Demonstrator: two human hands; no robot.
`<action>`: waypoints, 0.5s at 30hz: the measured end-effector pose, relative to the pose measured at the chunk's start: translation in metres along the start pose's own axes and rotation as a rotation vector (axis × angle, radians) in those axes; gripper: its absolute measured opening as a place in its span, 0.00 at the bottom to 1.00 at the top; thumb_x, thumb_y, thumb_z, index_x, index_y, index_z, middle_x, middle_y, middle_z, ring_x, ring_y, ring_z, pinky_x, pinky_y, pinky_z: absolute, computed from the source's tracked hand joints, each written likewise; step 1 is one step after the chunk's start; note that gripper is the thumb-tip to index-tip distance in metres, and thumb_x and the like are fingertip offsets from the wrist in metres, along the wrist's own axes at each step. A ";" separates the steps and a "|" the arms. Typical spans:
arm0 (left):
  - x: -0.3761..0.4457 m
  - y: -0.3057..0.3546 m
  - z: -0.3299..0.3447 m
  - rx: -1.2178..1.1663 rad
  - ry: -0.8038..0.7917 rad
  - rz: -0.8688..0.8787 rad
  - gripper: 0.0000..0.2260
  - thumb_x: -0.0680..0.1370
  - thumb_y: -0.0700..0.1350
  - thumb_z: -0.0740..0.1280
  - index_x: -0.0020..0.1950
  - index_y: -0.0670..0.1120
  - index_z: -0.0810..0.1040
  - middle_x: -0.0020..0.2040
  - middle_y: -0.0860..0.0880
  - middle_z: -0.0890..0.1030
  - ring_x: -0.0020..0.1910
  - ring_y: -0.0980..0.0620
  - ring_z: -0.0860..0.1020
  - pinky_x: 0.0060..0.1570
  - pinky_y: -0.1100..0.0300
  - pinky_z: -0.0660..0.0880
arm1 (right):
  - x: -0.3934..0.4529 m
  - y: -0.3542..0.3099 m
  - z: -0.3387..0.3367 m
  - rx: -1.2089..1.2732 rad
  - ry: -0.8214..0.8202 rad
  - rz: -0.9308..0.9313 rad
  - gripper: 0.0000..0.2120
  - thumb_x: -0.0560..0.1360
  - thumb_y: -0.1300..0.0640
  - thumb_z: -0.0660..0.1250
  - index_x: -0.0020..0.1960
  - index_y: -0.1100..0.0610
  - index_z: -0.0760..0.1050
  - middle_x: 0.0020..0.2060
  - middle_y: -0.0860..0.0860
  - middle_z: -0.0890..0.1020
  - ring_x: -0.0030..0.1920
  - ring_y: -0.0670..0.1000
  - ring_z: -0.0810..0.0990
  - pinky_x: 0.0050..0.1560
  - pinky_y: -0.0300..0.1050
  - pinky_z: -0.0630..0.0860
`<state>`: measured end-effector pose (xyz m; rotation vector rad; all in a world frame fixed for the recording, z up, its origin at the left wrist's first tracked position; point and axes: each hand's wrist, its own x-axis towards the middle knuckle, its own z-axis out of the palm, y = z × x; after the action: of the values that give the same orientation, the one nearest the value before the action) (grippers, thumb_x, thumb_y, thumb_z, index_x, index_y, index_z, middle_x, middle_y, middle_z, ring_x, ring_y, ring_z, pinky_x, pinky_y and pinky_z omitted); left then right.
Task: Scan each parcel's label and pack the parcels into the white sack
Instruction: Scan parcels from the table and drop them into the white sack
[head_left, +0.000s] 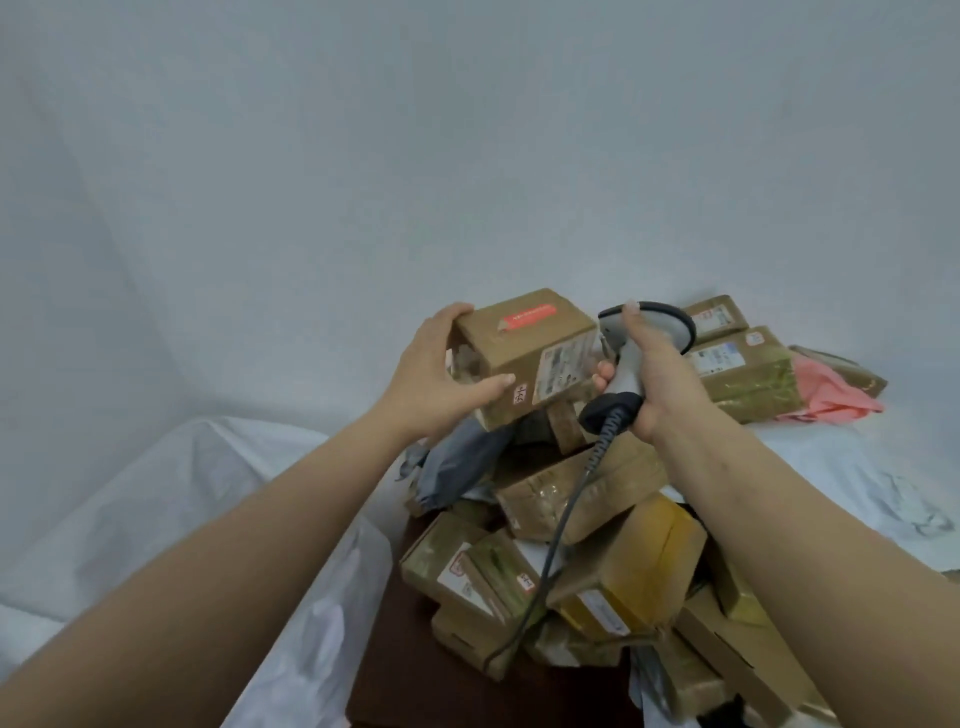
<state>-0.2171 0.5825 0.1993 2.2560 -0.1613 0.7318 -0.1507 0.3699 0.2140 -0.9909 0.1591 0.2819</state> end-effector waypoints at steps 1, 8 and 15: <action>-0.004 0.001 -0.006 -0.090 0.032 -0.141 0.36 0.65 0.58 0.75 0.69 0.49 0.68 0.61 0.50 0.75 0.60 0.54 0.74 0.57 0.57 0.75 | -0.002 0.002 0.001 -0.006 -0.013 0.002 0.29 0.70 0.42 0.75 0.61 0.60 0.72 0.36 0.55 0.78 0.24 0.47 0.75 0.26 0.40 0.75; -0.030 -0.002 -0.041 -0.525 0.050 -0.583 0.23 0.74 0.53 0.71 0.63 0.40 0.75 0.55 0.44 0.80 0.52 0.49 0.80 0.44 0.47 0.82 | -0.023 0.015 0.020 -0.081 -0.028 -0.004 0.24 0.73 0.53 0.75 0.63 0.62 0.71 0.45 0.61 0.82 0.23 0.47 0.77 0.24 0.38 0.75; -0.058 -0.028 -0.074 -0.593 -0.104 -0.656 0.16 0.78 0.45 0.68 0.63 0.40 0.74 0.55 0.43 0.81 0.51 0.49 0.80 0.52 0.51 0.80 | -0.035 0.043 0.060 -0.188 -0.081 0.024 0.15 0.74 0.55 0.74 0.54 0.63 0.75 0.32 0.55 0.77 0.22 0.47 0.74 0.23 0.38 0.74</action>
<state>-0.2897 0.6482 0.1911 1.6229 0.2736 0.1737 -0.1971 0.4365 0.2213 -1.1629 0.0717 0.3631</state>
